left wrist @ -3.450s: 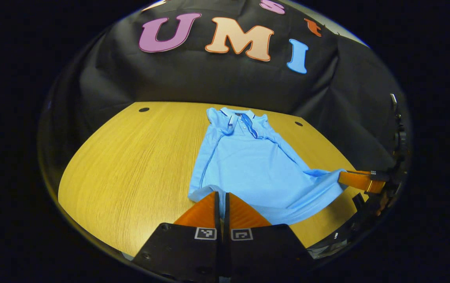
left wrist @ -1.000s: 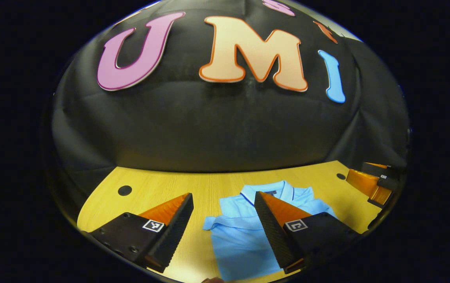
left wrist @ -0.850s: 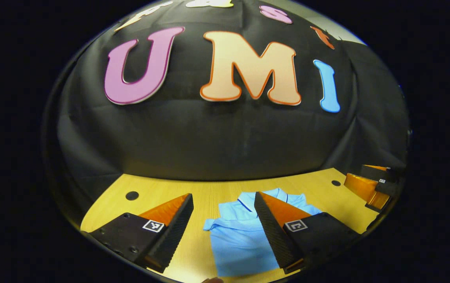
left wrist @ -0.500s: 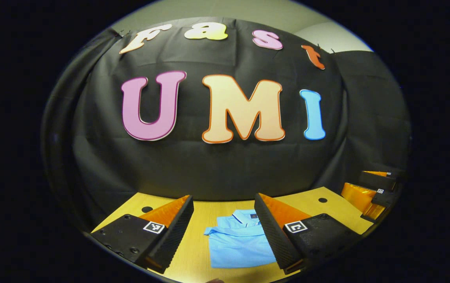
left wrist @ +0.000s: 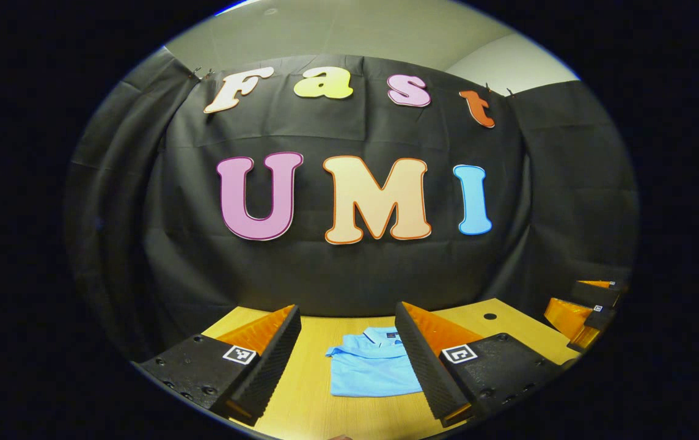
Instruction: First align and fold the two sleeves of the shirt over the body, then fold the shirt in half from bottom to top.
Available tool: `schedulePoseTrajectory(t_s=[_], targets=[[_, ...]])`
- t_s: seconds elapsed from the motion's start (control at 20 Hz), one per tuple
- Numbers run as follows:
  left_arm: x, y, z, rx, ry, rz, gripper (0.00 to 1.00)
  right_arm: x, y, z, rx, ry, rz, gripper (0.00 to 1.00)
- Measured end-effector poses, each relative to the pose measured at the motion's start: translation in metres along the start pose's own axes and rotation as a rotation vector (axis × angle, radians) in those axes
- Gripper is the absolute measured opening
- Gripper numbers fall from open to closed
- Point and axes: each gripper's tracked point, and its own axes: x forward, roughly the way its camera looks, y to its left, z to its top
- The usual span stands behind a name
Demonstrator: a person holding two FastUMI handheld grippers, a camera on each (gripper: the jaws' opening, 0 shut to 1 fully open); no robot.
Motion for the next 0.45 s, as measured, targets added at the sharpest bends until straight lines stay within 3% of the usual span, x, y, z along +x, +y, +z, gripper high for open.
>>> schedulePoseTrajectory(t_s=[0.45], targets=[[-0.012,-0.015,0.023,0.016,-0.028,0.003,0.94,-0.013,0.002,0.017,-0.007,-0.041,0.027,0.99]])
